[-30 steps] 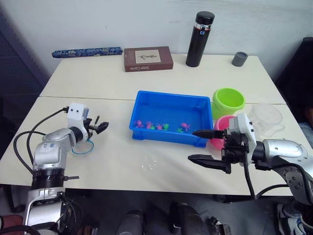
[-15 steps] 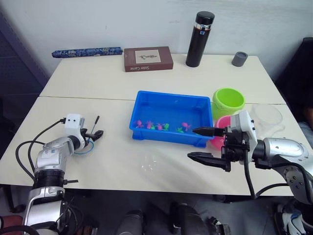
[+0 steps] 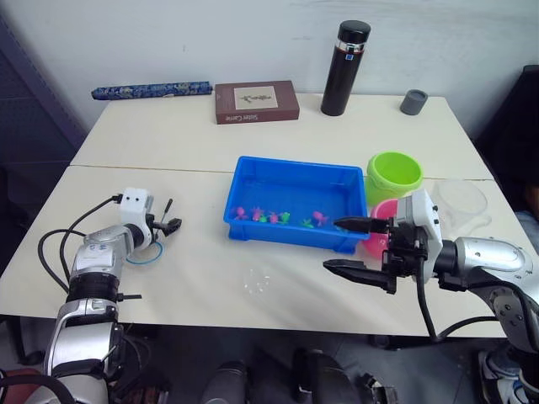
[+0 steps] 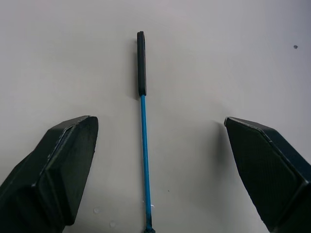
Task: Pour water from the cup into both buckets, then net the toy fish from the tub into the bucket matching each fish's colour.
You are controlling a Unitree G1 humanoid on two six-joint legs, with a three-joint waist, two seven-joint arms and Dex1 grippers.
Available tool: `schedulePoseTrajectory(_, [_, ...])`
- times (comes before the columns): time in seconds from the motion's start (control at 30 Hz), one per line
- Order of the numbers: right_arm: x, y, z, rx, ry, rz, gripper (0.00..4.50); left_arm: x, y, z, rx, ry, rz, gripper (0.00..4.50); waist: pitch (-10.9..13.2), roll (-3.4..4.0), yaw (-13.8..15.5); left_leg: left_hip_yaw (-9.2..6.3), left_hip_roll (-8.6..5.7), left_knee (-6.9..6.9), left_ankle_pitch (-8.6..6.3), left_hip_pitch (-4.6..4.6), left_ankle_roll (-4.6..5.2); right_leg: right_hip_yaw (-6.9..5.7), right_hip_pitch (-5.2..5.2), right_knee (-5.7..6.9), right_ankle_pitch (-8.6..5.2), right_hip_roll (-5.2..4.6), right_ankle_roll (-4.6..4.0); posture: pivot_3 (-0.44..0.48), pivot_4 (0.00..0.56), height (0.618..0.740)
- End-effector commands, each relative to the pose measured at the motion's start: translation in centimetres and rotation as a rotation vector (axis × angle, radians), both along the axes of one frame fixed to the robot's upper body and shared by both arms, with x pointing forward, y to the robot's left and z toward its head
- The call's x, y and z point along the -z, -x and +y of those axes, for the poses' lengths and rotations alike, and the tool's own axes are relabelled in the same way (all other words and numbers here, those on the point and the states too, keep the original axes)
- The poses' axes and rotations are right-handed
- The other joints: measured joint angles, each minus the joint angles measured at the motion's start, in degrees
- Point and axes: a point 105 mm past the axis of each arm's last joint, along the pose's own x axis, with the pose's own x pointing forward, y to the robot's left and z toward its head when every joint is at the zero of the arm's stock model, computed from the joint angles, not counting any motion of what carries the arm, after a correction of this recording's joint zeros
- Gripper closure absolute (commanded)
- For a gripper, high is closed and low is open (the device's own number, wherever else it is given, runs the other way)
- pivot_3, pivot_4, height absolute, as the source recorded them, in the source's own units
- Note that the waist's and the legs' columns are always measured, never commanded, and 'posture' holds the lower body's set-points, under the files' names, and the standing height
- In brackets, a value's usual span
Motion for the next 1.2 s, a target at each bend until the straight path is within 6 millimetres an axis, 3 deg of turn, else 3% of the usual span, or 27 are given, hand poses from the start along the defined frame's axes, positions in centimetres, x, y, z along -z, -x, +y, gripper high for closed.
schedulePoseTrajectory(0.03, [-1.4,0.7,0.3,-0.025,-0.012,-0.067,0.0,2.1,0.6,-0.6,0.019,-0.008,0.085,0.55,0.0,0.02,0.0,0.0,0.0,0.0,0.0,0.01,0.0,0.0,0.0,0.0,0.0,0.0,0.0,0.0,0.15,0.74])
schedulePoseTrajectory(0.1, [-1.6,0.7,0.4,-0.03,-0.015,-0.073,0.0,2.4,0.6,-0.6,0.03,-0.033,0.099,1.26,0.0,0.05,0.0,0.0,0.0,0.0,0.0,0.02,0.0,0.0,0.0,0.01,0.0,0.0,0.0,0.0,0.15,0.74])
schedulePoseTrajectory(0.33, [-1.6,0.7,0.4,-0.029,-0.013,-0.08,0.0,2.8,0.7,-0.6,0.032,-0.042,0.112,4.37,0.0,0.06,0.1,0.0,-0.05,0.0,0.0,0.02,0.01,0.01,0.02,0.0,0.0,-0.04,0.0,0.0,0.15,0.74])
schedulePoseTrajectory(0.6, [-1.6,0.7,0.5,-0.03,-0.017,-0.081,0.0,2.8,0.7,-0.1,0.012,-0.054,0.107,4.48,-0.1,0.09,0.1,0.01,-0.05,0.0,0.0,0.03,0.02,0.01,0.02,0.01,0.0,-0.04,0.0,0.0,0.15,0.74])
schedulePoseTrajectory(0.73, [-1.6,0.6,0.4,-0.023,-0.014,-0.081,0.0,1.0,0.2,1.5,-0.046,-0.084,0.031,4.48,-0.1,0.09,0.1,-0.01,-0.04,0.0,0.0,0.03,0.02,0.01,0.02,0.01,0.0,-0.04,0.0,0.0,0.15,0.74])
schedulePoseTrajectory(0.83, [-1.7,0.3,0.2,-0.007,-0.017,-0.083,0.0,-3.7,-0.1,4.7,-0.091,-0.174,-0.107,4.48,0.0,-0.09,-0.3,-0.01,-0.02,-0.01,0.01,0.02,0.01,0.01,0.0,0.04,0.0,-0.03,0.0,0.0,0.15,0.74])
schedulePoseTrajectory(0.93, [-1.7,0.1,0.1,-0.002,-0.017,-0.083,0.0,-7.9,-0.4,5.3,-0.057,-0.224,-0.212,4.48,0.2,-0.34,-0.9,0.0,0.07,-0.07,-0.02,-0.03,-0.06,0.0,-0.11,0.11,0.0,0.06,-0.01,0.0,0.15,0.74])
schedulePoseTrajectory(1.0, [-1.7,-0.2,0.0,0.003,-0.015,-0.083,0.0,-11.1,-0.9,4.5,-0.001,-0.253,-0.294,4.48,0.2,-0.35,-0.8,-0.01,0.06,-0.13,-0.02,-0.06,-0.06,-0.02,-0.11,0.15,0.0,0.04,-0.01,0.0,0.15,0.74])
schedulePoseTrajectory(1.1, [-1.7,-0.9,-0.3,0.026,0.005,-0.085,0.0,-16.2,-1.6,1.3,0.148,-0.293,-0.438,4.48,0.2,-0.39,0.0,-0.05,0.0,-0.05,-0.02,-0.17,-0.01,-0.12,-0.08,0.02,0.01,-0.03,0.02,0.0,0.15,0.74])
schedulePoseTrajectory(1.2, [-1.8,-1.6,-0.4,0.057,0.023,-0.086,0.0,-18.8,-1.0,-5.0,0.469,-0.331,-0.515,4.48,0.2,-0.38,0.2,-0.09,-0.07,-0.01,-0.08,-0.22,0.1,-0.17,0.01,-0.16,0.07,-0.09,0.12,0.0,0.15,0.74])
